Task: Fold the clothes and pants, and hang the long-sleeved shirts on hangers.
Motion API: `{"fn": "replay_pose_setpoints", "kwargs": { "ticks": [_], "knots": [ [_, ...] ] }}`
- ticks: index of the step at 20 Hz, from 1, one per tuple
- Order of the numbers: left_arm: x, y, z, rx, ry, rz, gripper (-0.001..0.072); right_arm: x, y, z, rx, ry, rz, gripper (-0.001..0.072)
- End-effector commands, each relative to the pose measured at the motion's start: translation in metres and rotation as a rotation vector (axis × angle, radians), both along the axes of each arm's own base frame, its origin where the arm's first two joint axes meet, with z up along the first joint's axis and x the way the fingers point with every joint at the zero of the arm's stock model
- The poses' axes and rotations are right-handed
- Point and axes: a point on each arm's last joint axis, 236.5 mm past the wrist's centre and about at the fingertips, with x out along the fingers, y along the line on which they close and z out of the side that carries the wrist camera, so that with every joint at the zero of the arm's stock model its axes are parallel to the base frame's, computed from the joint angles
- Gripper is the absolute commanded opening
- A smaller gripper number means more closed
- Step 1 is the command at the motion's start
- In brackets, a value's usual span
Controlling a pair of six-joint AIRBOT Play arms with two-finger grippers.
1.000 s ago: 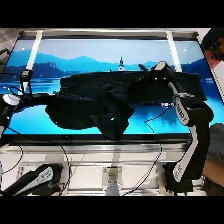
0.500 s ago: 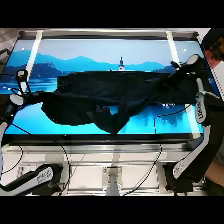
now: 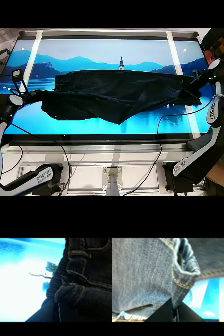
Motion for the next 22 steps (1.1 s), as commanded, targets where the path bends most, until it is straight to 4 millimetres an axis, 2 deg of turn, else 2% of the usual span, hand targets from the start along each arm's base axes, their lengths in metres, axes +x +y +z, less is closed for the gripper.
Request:
{"fn": "replay_pose_setpoints", "kwargs": {
  "ticks": [1, 2, 3, 4, 6, 7, 9, 10, 12, 14, 15, 16, 18, 20, 22],
  "knots": [
    [0.000, 0.002, 0.000, -0.001, -0.002, 0.007, 0.0024, -0.018, -0.021, 0.001, -0.026, 0.060, -0.038, 0.0044],
    [0.000, 0.001, 0.000, -0.004, 0.001, 0.006, 0.0025, -0.018, -0.020, 0.001, -0.023, 0.066, -0.052, 0.0191],
    [0.000, -0.001, 0.000, -0.005, 0.001, 0.003, 0.0039, -0.016, -0.016, 0.002, -0.012, 0.057, -0.052, 0.0375],
    [0.000, -0.002, 0.000, -0.005, 0.000, 0.001, 0.0039, -0.011, -0.010, 0.002, 0.004, 0.041, -0.051, 0.0429],
    [0.000, -0.002, 0.000, -0.001, 0.002, -0.001, 0.0043, -0.003, 0.000, 0.005, 0.047, 0.009, -0.055, 0.0430],
    [0.000, 0.000, 0.000, 0.003, 0.002, 0.001, 0.0137, 0.000, 0.004, 0.007, 0.068, -0.004, -0.058, 0.0429],
    [-0.003, 0.006, -0.002, 0.044, 0.017, -0.015, 0.0505, 0.013, 0.006, 0.019, 0.078, -0.058, -0.059, 0.0429],
    [-0.005, 0.007, -0.005, 0.065, 0.033, -0.028, 0.0532, 0.022, 0.005, 0.028, 0.074, -0.099, -0.058, 0.0429],
    [-0.014, 0.011, -0.011, 0.121, 0.082, -0.064, 0.0532, 0.051, 0.004, 0.057, 0.073, -0.234, -0.062, 0.0429],
    [-0.015, 0.013, -0.008, 0.112, 0.082, -0.039, 0.0530, 0.081, 0.028, 0.091, 0.167, -0.392, -0.076, 0.0429],
    [-0.015, 0.013, -0.003, 0.035, 0.063, 0.048, 0.0489, 0.093, 0.045, 0.100, 0.213, -0.445, -0.078, 0.0429],
    [-0.017, 0.012, 0.002, -0.041, 0.051, 0.124, 0.0454, 0.101, 0.060, 0.100, 0.229, -0.462, -0.068, 0.0429],
    [-0.026, 0.007, 0.011, -0.083, 0.062, 0.153, 0.0335, 0.113, 0.092, 0.082, 0.204, -0.463, -0.030, 0.0429],
    [-0.037, 0.001, 0.027, -0.086, 0.059, 0.142, 0.0334, 0.138, 0.120, 0.069, 0.134, -0.515, -0.023, 0.0429],
    [-0.045, -0.004, 0.051, -0.080, 0.024, 0.130, 0.0334, 0.173, 0.128, 0.066, -0.020, -0.630, -0.031, 0.0429]
  ]
}}
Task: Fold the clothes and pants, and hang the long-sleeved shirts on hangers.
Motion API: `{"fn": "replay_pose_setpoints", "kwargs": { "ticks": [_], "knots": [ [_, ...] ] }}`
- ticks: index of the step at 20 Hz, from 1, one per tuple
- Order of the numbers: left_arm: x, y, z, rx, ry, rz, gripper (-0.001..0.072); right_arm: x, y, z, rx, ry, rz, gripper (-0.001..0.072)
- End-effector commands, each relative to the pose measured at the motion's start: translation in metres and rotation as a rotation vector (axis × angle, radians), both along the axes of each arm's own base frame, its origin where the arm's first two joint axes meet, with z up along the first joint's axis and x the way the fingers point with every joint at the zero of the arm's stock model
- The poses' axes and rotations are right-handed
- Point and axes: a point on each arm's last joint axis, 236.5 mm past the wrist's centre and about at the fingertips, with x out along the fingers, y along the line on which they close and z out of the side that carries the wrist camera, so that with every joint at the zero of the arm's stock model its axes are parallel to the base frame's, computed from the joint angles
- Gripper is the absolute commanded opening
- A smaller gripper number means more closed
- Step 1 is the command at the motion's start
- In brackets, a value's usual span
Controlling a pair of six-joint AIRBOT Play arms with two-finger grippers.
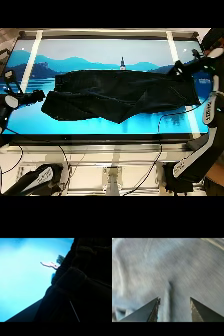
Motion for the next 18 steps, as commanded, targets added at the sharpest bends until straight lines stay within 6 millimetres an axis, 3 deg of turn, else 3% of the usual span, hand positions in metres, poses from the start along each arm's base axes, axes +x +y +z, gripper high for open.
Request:
{"fn": "replay_pose_setpoints", "kwargs": {
  "ticks": [1, 3, 6, 8, 13, 14, 16, 18],
  "knots": [
    [-0.017, -0.008, 0.033, -0.019, -0.035, 0.013, 0.0335, 0.057, 0.017, -0.004, -0.212, -0.180, -0.109, 0.0428],
    [-0.023, -0.010, 0.055, -0.006, -0.084, 0.010, 0.0334, 0.062, 0.011, -0.014, -0.345, -0.164, -0.186, 0.0426],
    [-0.028, -0.012, 0.074, 0.007, -0.130, 0.008, 0.0334, 0.040, -0.004, -0.040, -0.498, -0.040, -0.223, 0.0424],
    [-0.030, -0.012, 0.080, 0.010, -0.143, 0.008, 0.0334, 0.030, -0.013, -0.049, -0.537, 0.012, -0.228, 0.0380],
    [-0.030, -0.012, 0.080, 0.010, -0.144, 0.008, 0.0334, 0.029, -0.042, -0.054, -0.627, 0.022, -0.241, 0.0383],
    [-0.030, -0.012, 0.080, 0.011, -0.144, 0.008, 0.0334, 0.029, -0.042, -0.058, -0.624, 0.028, -0.240, 0.0392],
    [-0.030, -0.012, 0.080, 0.011, -0.144, 0.008, 0.0334, 0.028, -0.041, -0.065, -0.621, 0.040, -0.236, 0.0539],
    [-0.030, -0.013, 0.080, 0.010, -0.144, 0.008, 0.0334, 0.027, -0.035, -0.076, -0.606, 0.057, -0.226, 0.0554]
  ]
}}
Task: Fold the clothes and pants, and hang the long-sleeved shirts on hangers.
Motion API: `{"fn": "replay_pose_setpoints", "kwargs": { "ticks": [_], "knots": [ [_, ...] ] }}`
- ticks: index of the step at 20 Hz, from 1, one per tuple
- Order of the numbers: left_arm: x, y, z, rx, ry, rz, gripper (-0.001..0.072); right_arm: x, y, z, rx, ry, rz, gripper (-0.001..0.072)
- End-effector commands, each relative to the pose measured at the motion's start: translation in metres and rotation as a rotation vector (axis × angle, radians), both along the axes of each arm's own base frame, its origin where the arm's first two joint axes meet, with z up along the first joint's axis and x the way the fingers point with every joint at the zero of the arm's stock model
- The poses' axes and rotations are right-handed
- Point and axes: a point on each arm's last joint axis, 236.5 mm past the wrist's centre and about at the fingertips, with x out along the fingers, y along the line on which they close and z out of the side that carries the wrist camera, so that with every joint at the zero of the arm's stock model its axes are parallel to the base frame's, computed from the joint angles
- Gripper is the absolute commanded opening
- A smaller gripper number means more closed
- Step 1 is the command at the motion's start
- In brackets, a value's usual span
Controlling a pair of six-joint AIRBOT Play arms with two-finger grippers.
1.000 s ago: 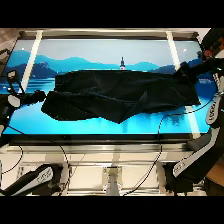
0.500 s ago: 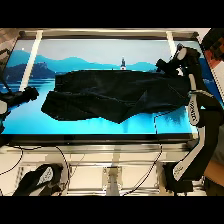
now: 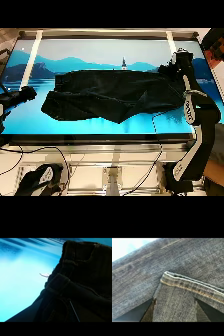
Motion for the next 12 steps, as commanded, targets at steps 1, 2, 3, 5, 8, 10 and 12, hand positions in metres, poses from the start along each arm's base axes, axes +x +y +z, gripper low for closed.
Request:
{"fn": "replay_pose_setpoints", "kwargs": {
  "ticks": [1, 2, 3, 5, 8, 10, 12],
  "knots": [
    [0.000, 0.000, 0.001, 0.001, -0.002, -0.001, 0.0335, -0.001, 0.001, -0.015, -0.001, 0.025, -0.003, 0.0554],
    [0.000, 0.000, 0.001, 0.001, -0.002, -0.002, 0.0334, 0.001, 0.001, -0.017, -0.001, 0.018, 0.000, 0.0554],
    [0.000, 0.000, 0.001, 0.001, -0.002, -0.002, 0.0334, 0.004, 0.001, -0.017, -0.001, 0.004, 0.003, 0.0554],
    [0.000, 0.000, 0.001, 0.001, -0.002, -0.001, 0.0334, 0.013, 0.002, -0.017, -0.001, -0.031, 0.009, 0.0553],
    [0.000, -0.002, 0.001, 0.000, -0.002, -0.005, 0.0334, 0.015, 0.002, -0.024, 0.006, -0.035, -0.009, 0.0549],
    [0.000, -0.001, 0.001, 0.001, -0.002, -0.004, 0.0334, 0.014, 0.002, -0.029, 0.006, -0.027, -0.009, 0.0545],
    [0.000, -0.001, 0.001, 0.001, -0.002, -0.004, 0.0335, 0.014, 0.002, -0.031, 0.006, -0.022, -0.009, 0.0544]
  ]
}}
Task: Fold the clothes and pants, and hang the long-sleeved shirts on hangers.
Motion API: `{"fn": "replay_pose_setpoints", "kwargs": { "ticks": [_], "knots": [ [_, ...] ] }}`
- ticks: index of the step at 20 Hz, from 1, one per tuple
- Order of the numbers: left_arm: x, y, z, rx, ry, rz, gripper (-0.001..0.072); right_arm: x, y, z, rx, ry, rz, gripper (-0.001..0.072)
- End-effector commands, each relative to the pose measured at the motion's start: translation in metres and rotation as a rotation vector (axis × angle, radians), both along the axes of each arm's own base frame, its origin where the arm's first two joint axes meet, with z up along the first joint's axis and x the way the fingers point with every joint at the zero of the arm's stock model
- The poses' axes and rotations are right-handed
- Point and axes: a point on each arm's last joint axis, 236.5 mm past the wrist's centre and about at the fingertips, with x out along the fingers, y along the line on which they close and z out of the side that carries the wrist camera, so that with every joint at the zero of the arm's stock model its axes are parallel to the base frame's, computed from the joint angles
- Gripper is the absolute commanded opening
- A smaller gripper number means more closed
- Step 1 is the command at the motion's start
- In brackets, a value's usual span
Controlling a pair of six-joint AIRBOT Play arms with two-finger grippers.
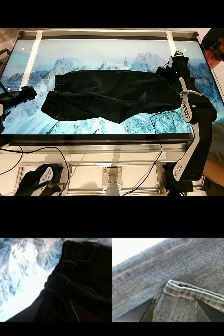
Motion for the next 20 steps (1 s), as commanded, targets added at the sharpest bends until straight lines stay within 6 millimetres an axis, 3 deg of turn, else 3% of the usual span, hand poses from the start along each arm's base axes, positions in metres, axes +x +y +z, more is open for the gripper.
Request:
{"fn": "replay_pose_setpoints", "kwargs": {
  "ticks": [1, 2, 6, 7, 8, 9, 11, 15, 20],
  "knots": [
    [0.000, 0.000, 0.001, 0.000, -0.002, -0.001, 0.0334, 0.001, 0.000, -0.006, 0.001, 0.003, -0.003, 0.0543],
    [0.000, 0.000, 0.001, 0.000, -0.002, -0.001, 0.0334, 0.000, 0.000, -0.007, 0.002, 0.005, -0.003, 0.0540],
    [0.000, 0.000, 0.000, 0.001, -0.001, -0.001, 0.0334, -0.003, 0.001, -0.009, 0.003, 0.019, -0.005, 0.0399],
    [0.000, 0.000, 0.000, 0.001, 0.000, -0.001, 0.0334, -0.005, 0.001, -0.010, 0.004, 0.030, -0.007, 0.0252],
    [0.000, 0.000, 0.000, 0.001, 0.000, -0.001, 0.0334, -0.007, 0.000, -0.010, 0.006, 0.038, -0.009, 0.0197],
    [0.000, 0.000, 0.000, 0.001, 0.000, -0.001, 0.0334, -0.008, 0.001, -0.011, 0.007, 0.043, -0.010, 0.0189],
    [0.000, 0.000, 0.000, 0.001, 0.000, -0.001, 0.0334, -0.009, 0.003, -0.012, 0.024, 0.048, -0.009, 0.0018],
    [0.000, 0.000, 0.000, 0.001, 0.000, -0.001, 0.0334, -0.008, 0.006, -0.002, 0.041, 0.043, -0.017, 0.0013],
    [0.000, 0.000, 0.000, 0.000, 0.000, -0.001, 0.0334, 0.003, 0.011, 0.071, 0.078, -0.094, -0.017, 0.0011]
  ]
}}
